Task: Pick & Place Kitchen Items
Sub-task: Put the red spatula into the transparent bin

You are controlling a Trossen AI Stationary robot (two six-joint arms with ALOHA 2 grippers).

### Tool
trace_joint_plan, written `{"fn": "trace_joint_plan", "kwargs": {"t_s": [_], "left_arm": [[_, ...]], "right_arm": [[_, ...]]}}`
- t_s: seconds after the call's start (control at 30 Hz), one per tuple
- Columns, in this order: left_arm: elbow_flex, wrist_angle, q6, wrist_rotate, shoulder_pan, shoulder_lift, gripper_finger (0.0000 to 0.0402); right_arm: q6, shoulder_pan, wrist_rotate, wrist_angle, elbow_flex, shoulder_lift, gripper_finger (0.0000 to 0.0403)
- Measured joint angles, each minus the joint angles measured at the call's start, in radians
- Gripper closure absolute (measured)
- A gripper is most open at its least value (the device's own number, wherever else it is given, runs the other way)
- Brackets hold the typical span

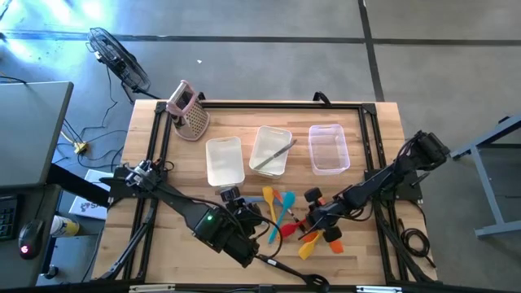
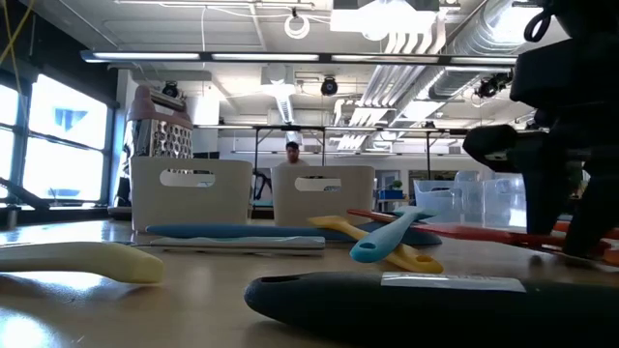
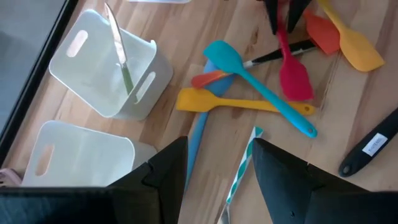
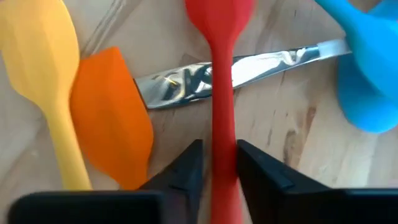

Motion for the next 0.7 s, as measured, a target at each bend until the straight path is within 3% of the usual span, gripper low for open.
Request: {"fn": "trace_joint_plan", "kwargs": {"t_s": [0.13,0.7], "left_arm": [[0.000,0.000,0.000,-0.002,0.000,0.000,0.0229],[0.000,0.001,0.000,-0.005,0.000,0.000,0.0229]], "right_arm": [[0.008,-0.013,-0.031,0.001,0.000,0.000,0.0378],[-0.043,-0.015,0.065,0.015,-0.002,0.003,0.0374]]}}
